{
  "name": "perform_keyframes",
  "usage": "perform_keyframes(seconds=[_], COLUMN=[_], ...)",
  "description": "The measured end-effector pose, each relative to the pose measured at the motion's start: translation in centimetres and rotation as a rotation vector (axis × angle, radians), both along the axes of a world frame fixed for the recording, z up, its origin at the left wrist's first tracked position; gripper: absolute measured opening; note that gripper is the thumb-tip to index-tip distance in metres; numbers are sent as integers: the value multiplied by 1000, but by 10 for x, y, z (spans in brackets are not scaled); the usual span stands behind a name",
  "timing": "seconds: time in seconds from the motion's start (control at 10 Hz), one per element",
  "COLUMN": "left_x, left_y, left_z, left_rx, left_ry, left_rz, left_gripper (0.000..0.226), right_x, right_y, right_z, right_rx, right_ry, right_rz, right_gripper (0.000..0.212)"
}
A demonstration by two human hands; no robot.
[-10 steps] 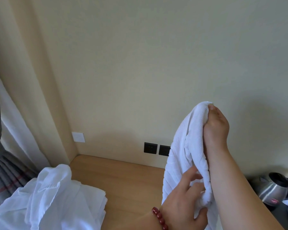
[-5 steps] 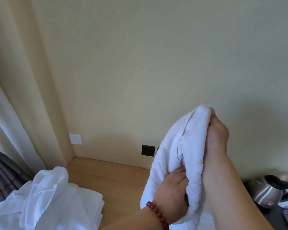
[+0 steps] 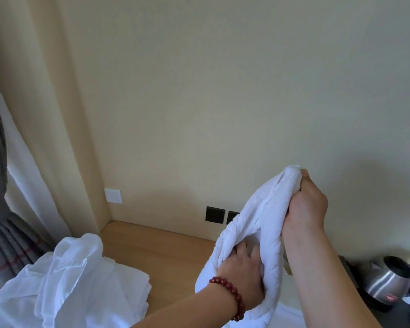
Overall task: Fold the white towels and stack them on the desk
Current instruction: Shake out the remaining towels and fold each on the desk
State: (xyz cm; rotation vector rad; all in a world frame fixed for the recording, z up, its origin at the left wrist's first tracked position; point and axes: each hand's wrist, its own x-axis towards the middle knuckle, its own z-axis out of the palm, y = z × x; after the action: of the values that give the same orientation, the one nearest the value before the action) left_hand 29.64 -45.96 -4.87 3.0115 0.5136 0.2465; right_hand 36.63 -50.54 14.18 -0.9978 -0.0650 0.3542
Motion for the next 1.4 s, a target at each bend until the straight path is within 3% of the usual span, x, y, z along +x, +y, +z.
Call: perform_keyframes(seconds=[0.1,0.2,0.3,0.4,0.5,0.6,0.7,0.8,0.9,1.0,1.1,1.2,1.3,1.4], left_x=[-6,-13,-25,-38,-59,-78,-82,-84,-80,-80,-81,-83,-83,-84], left_y=[-1,-2,-1,1,10,36,69,103,128,147,154,162,171,178], left_z=[14,22,29,41,49,60,71,99,122,140,156,172,177,175], left_rx=[-160,-135,-110,-86,-176,53,-24,-308,-569,-457,-318,-319,-364,-317], left_ry=[61,105,90,61,-125,-501,-719,-716,-616,-552,-556,-612,-633,-593], left_rz=[82,79,10,-44,49,3,87,329,520,448,390,414,456,430], left_gripper=[53,51,34,21,13,17,17,45,63,32,22,17,15,14], right_x=[11,23,39,60,92,89,91,95,99,96,97,103,107,112], right_y=[-4,-7,-11,-15,-27,-39,-43,-41,-36,-35,-33,-35,-36,-34], right_z=[-8,-18,-32,-35,-47,-48,-57,-61,-63,-55,-45,-36,-30,-30], right_rx=[-30,-62,-170,-160,-566,-352,-365,-373,-462,-588,-626,-633,-633,-635], right_ry=[-11,11,-122,-35,-247,-118,-215,-327,-514,-748,-802,-807,-805,-839], right_rz=[-44,-75,-154,-253,-258,-360,-312,-219,-129,-26,49,103,163,109], right_gripper=[36,39,33,25,13,21,23,30,50,61,54,52,27,52])
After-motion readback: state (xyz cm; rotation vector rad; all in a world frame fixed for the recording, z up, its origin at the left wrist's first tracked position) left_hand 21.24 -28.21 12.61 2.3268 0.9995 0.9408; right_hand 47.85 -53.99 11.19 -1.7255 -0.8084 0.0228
